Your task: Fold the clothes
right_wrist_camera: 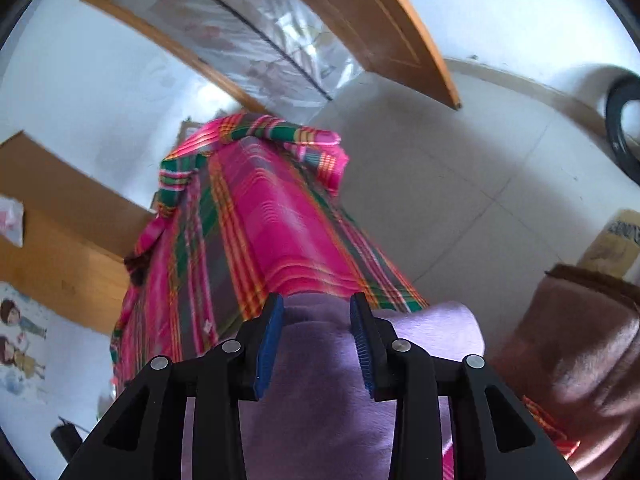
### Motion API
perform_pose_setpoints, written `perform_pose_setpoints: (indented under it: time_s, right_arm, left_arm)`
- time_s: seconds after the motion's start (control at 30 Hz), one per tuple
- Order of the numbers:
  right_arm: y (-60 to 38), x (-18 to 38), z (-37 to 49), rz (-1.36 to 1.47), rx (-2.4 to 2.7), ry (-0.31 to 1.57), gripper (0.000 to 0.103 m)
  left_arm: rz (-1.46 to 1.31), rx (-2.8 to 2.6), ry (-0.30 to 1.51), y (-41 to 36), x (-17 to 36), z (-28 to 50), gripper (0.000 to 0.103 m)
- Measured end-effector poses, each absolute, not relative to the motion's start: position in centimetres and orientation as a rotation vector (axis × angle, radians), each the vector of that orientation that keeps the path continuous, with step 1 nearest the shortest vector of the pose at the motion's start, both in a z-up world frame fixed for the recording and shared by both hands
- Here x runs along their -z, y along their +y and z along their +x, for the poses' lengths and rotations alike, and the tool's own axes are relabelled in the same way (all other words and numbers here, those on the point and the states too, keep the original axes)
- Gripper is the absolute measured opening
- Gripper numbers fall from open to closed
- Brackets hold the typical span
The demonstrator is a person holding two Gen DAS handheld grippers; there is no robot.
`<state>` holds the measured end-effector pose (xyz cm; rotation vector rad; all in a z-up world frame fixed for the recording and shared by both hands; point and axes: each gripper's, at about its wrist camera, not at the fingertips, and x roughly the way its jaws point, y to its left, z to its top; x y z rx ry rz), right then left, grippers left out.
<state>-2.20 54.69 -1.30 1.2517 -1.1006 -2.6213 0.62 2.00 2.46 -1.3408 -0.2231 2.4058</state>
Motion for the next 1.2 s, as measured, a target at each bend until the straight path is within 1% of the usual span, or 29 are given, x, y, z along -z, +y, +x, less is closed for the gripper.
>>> perform_pose_setpoints:
  time_s: [0.03,0.07,0.13,0.23,0.33,0.37,0.47,0.53,0.7,0.83,0.97,1.1,1.2]
  right_arm:
    - [54.5,1.3,-2.3,1.242,2.619,-1.091,0.032]
    - [54.5,1.3,-2.3,1.229,2.615,-1.091,0.025]
    - [54.5,1.3,-2.3,1.210,2.602,-1.105,0.017]
    - [54.6,1.0,-2.2,1.202,2.630,-1.082,0.011]
    - [54.5,0.4,-2.5,1.193,2.691,-1.038,0.008]
    - [54.5,0.3,-2.8,1.212,2.727,-1.014,0.000]
    - [54.5,0.2,-2.2,1.238,2.783,-0.973,0.000]
    - [54.6,0.1,-1.0,1.236,2.786,-0.966,0.004]
    - [54.7,0.0,2.0,1.231,2.794,-0.951,0.008]
    - [54.8,-0.1,4.4,1.226,2.800,-0.938,0.020]
    - [53.8,0.0,5.8,1.233,2.823,-0.843,0.028]
    - [52.6,0.1,7.0,1.239,2.846,-0.736,0.028]
    - [51.7,0.2,8.0,1.243,2.861,-0.655,0.031]
  left_arm:
    - [-1.343,-2.405,-0.219,2.2,-2.5,0.6,0.010]
    - [-1.344,-2.405,-0.216,2.4,-2.5,0.5,0.010]
    - [-1.345,-2.403,-0.208,2.7,-2.5,0.6,0.011]
    - [-1.350,-2.399,-0.197,3.2,-2.4,0.6,0.010]
    - [-1.357,-2.398,-0.184,3.6,-2.4,0.6,0.010]
    - [-1.357,-2.396,-0.182,3.7,-2.4,0.7,0.010]
    - [-1.356,-2.390,-0.178,4.0,-2.4,0.9,0.010]
    - [-1.352,-2.386,-0.176,4.2,-2.4,1.1,0.010]
    - [-1.333,-2.369,-0.159,4.7,-2.8,1.5,0.010]
    - [-1.301,-2.347,-0.122,5.6,-3.3,2.1,0.010]
    - [-1.261,-2.281,-0.052,7.8,-3.8,3.0,0.010]
    - [-1.224,-2.190,0.054,10.7,-4.0,4.7,0.010]
    - [-1.195,-2.123,0.130,12.8,-3.9,6.4,0.011]
